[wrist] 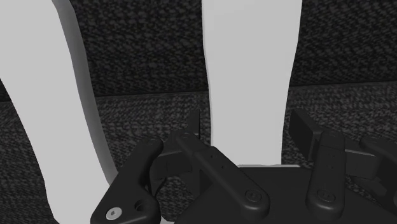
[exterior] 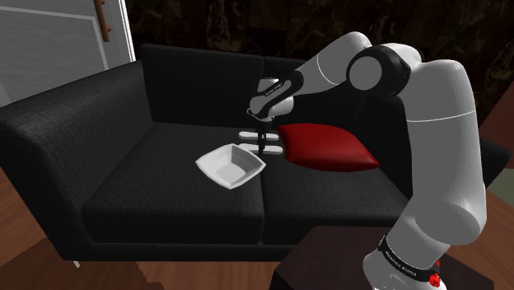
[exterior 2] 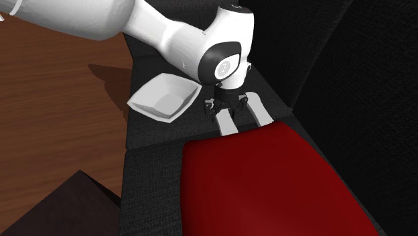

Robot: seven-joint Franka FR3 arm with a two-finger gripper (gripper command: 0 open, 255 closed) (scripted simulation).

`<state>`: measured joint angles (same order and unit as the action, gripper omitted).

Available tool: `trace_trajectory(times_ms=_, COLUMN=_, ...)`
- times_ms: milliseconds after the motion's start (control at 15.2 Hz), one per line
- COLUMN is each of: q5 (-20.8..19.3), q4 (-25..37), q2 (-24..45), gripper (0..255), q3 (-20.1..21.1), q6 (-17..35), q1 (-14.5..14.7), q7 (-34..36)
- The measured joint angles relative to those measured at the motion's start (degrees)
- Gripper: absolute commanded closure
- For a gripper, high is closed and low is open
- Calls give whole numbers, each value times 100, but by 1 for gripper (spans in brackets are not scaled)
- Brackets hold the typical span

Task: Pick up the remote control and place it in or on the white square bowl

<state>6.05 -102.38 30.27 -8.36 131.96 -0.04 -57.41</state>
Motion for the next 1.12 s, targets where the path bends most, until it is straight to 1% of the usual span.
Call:
trace_trajectory(times_ms=594, q5=-74, q4=74, q2=-375, gripper=255, q3=-43, q6=-443, q1=33, q7=48)
trace_trajectory(times_ms=1122, q5=-137, q4=325, q2=-648, gripper=255, q3=-73, q6=-963, q1=52, q7=96)
